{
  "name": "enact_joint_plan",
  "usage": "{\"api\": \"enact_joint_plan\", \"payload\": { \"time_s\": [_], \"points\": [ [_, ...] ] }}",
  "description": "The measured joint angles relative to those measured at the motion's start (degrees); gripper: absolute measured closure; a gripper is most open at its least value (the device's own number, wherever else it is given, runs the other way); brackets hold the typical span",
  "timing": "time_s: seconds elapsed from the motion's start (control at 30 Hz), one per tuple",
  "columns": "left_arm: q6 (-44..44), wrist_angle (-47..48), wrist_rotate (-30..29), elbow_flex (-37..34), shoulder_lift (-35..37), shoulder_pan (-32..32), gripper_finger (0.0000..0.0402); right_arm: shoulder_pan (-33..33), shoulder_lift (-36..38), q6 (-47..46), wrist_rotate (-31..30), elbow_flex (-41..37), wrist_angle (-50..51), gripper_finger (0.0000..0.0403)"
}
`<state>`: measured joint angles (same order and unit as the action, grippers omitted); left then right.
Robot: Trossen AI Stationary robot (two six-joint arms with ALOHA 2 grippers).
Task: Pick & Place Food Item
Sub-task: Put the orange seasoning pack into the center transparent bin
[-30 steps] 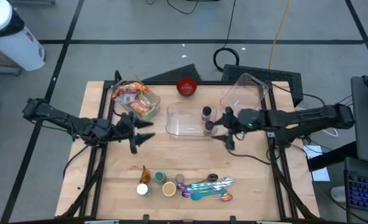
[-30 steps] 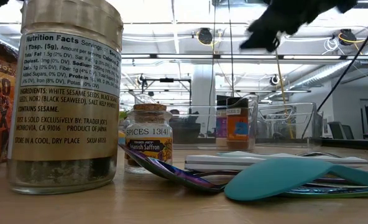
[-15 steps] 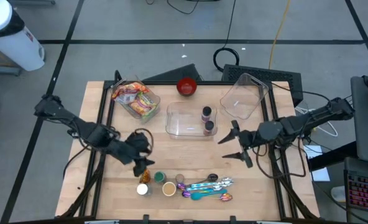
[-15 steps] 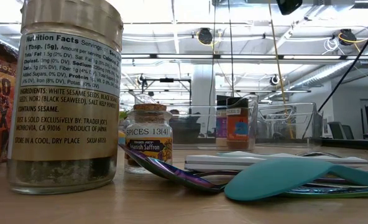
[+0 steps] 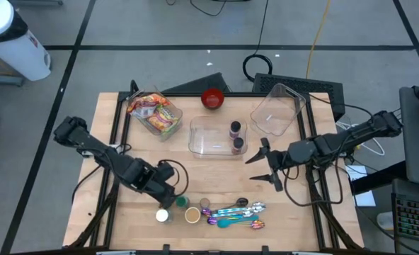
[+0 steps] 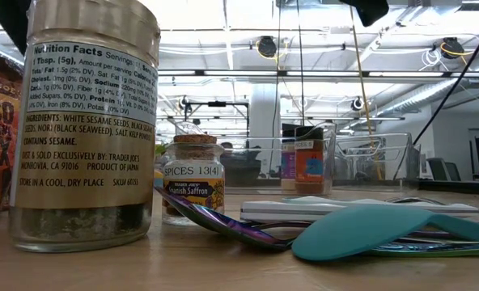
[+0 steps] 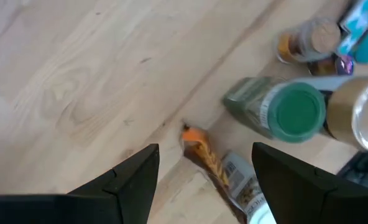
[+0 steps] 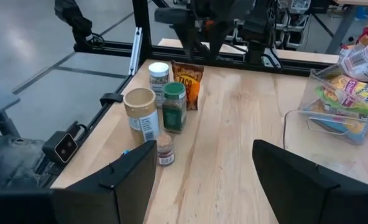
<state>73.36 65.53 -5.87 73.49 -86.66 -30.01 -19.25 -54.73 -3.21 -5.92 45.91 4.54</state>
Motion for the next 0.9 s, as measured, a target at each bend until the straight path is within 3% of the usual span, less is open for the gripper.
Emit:
{"api": "enact_joint_plan", "payload": {
  "time_s": [0.33,0.63,0.9],
  "points": [
    [11.91,0.35,1.76,-2.30,0.00,-0.47,0.0135,0.00,-0.81,-0.56,0.16,0.07,0.87,0.0147],
    [10.30,-3.88,2.67,-3.89,-0.03,-0.77,0.0138,0.00,-0.81,-0.60,0.16,0.07,0.83,0.0147],
    [8.83,-2.75,5.35,-3.93,-3.06,-0.77,0.0210,0.00,-0.81,-0.60,0.16,0.07,0.49,0.0147]
  ]
}}
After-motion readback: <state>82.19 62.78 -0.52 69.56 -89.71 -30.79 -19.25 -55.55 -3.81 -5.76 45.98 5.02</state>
